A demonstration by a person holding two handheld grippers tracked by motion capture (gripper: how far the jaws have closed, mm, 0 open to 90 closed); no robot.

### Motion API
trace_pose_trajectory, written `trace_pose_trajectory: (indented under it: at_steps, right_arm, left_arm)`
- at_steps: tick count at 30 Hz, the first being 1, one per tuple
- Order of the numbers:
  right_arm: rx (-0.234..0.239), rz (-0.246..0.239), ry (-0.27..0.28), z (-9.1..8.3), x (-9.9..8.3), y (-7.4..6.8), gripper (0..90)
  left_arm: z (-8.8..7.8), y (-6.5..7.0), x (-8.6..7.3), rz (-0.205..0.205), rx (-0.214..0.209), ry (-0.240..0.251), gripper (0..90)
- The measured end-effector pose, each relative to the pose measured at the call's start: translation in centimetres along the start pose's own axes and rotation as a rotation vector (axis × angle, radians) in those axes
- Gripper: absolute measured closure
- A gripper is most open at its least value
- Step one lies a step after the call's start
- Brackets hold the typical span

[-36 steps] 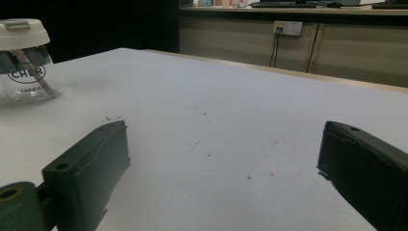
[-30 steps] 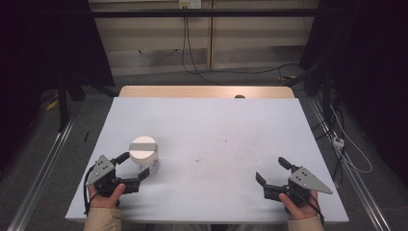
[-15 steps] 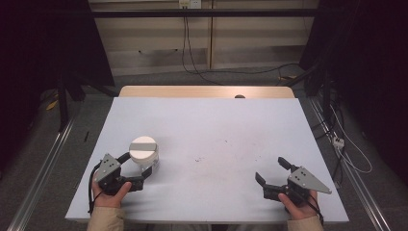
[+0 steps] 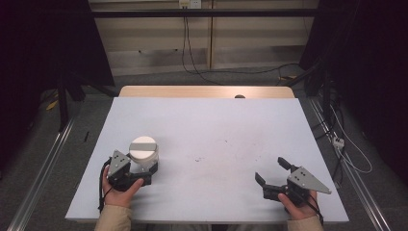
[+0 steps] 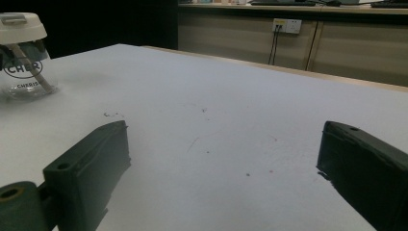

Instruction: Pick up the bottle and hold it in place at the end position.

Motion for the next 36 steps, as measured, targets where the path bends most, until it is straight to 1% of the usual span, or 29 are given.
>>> trace_pose_trajectory:
  at_steps: [3,4,6,7,8,10,11,13,14,15,16,18,20,23,25,29,34,36]
  right_arm:
    - [0.005,-0.001,-0.001,0.0,0.0,0.0,3.5]
    - [0.005,0.0,-0.001,0.0,0.0,0.0,3.5]
    - [0.004,0.002,-0.003,0.1,0.0,0.0,3.6]
    - [0.004,0.002,-0.003,0.1,0.0,0.0,3.6]
    - [0.004,0.003,-0.004,0.1,-0.1,0.0,3.6]
    - [0.004,0.004,-0.005,0.1,0.0,0.0,3.7]
    - [0.003,0.004,-0.005,0.1,-0.1,0.0,3.7]
    - [0.004,0.001,-0.005,0.2,-0.1,0.0,3.7]
    - [0.004,0.001,-0.005,0.2,-0.1,0.0,3.7]
    - [0.005,-0.001,-0.005,0.2,-0.1,0.0,3.7]
    - [0.006,-0.001,-0.005,0.2,-0.1,-0.1,3.7]
    - [0.007,-0.003,-0.005,0.2,-0.1,-0.1,3.7]
    - [0.008,-0.003,-0.005,0.2,0.0,-0.1,3.7]
    - [0.008,-0.003,-0.007,0.3,-0.1,-0.1,3.7]
    - [0.008,-0.004,-0.007,0.3,-0.1,-0.1,3.8]
    - [0.009,-0.009,-0.005,0.3,0.0,-0.1,3.9]
    - [0.008,-0.007,-0.007,0.3,-0.1,0.0,3.9]
    - [0.008,-0.009,-0.007,0.3,0.0,0.0,3.9]
  left_arm:
    - [0.4,-0.1,0.0,-0.013,0.03,-0.002,3.7]
    - [0.7,-0.1,0.0,-0.027,0.04,0.0,3.9]
    - [0.8,-0.1,0.0,-0.031,0.039,0.001,4.2]
    - [0.8,-0.1,0.1,-0.02,0.046,-0.008,4.2]
    - [1.1,0.0,0.2,-0.023,0.049,0.001,4.9]
    - [1.2,0.1,0.2,-0.027,0.052,0.001,5.0]
    - [1.5,0.2,0.2,-0.018,0.063,-0.009,5.0]
    - [1.7,0.3,0.3,-0.019,0.066,-0.006,5.5]
    - [1.9,0.3,0.3,-0.01,0.073,-0.011,5.5]
    - [2.1,0.4,0.3,-0.014,0.08,-0.007,6.2]
    - [2.3,0.4,0.4,-0.007,0.088,-0.013,6.4]
    - [2.3,0.3,0.4,-0.002,0.093,-0.015,7.2]
    - [2.5,0.4,0.5,-0.005,0.098,-0.005,8.2]
    - [2.6,0.3,0.5,-0.003,0.1,-0.003,8.6]
    - [2.7,0.3,0.5,-0.01,0.104,0.007,9.3]
    - [2.8,0.1,0.5,0.002,0.104,0.006,13.1]
    - [2.7,-0.2,0.6,-0.005,0.085,0.024,16.0]
    - [2.7,-0.2,0.6,0.004,0.079,0.026,16.3]
Point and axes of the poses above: each handheld gripper's, and its own axes: z roughly forward along the jaws, x roughly out of its top, y roughly to its right, the point moved 3 cm from there along z, roughly forward along the jaws, and after that the axes turned 11 degrees about -x, right-handed, at the moved point
